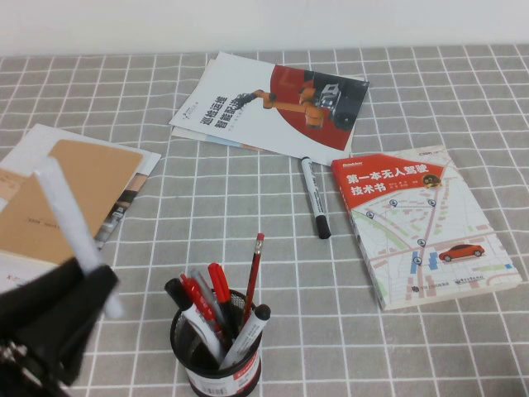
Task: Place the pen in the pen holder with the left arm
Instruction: Place the pen onto the pen holder
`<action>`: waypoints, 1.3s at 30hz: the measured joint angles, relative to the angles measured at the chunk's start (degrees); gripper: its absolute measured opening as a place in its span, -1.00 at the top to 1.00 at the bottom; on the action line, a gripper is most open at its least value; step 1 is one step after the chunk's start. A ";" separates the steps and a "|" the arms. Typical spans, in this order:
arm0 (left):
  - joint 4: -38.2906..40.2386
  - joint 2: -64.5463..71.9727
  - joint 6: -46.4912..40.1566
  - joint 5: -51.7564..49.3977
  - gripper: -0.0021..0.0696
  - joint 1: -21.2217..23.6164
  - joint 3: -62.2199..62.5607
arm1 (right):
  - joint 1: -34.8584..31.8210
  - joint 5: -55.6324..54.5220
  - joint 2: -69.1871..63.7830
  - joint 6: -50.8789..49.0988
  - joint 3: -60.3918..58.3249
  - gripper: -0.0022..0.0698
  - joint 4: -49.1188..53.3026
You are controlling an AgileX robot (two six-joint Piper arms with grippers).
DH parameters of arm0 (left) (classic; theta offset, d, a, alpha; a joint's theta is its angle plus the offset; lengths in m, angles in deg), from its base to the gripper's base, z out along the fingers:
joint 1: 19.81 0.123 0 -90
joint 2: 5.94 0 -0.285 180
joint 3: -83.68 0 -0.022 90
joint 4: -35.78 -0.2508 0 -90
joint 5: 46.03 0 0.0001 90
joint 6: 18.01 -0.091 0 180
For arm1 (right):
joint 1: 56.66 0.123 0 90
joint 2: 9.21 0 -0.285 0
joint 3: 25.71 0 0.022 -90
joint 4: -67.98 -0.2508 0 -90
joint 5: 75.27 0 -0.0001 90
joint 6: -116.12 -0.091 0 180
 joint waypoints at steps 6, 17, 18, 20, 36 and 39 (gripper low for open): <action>-4.56 2.82 5.30 7.63 0.65 -6.35 -4.54 | 0.00 0.00 0.00 0.00 0.00 0.98 0.00; -4.94 20.92 5.38 23.26 0.65 -8.50 -5.52 | 0.00 0.00 0.00 0.00 0.00 0.98 0.00; -4.62 23.11 5.25 24.85 0.65 -8.50 -5.52 | 0.00 0.00 0.00 0.00 0.00 0.98 0.00; -3.36 27.21 5.13 27.76 0.65 -8.50 -5.52 | 0.00 0.00 0.00 0.00 0.00 0.98 0.00; 3.16 44.84 0.31 38.05 0.65 -8.50 -5.17 | 0.00 0.00 0.00 0.00 0.00 0.98 0.00; 4.13 45.62 -0.72 38.05 0.65 -8.50 -5.17 | 0.00 0.00 0.00 0.00 0.00 0.98 0.00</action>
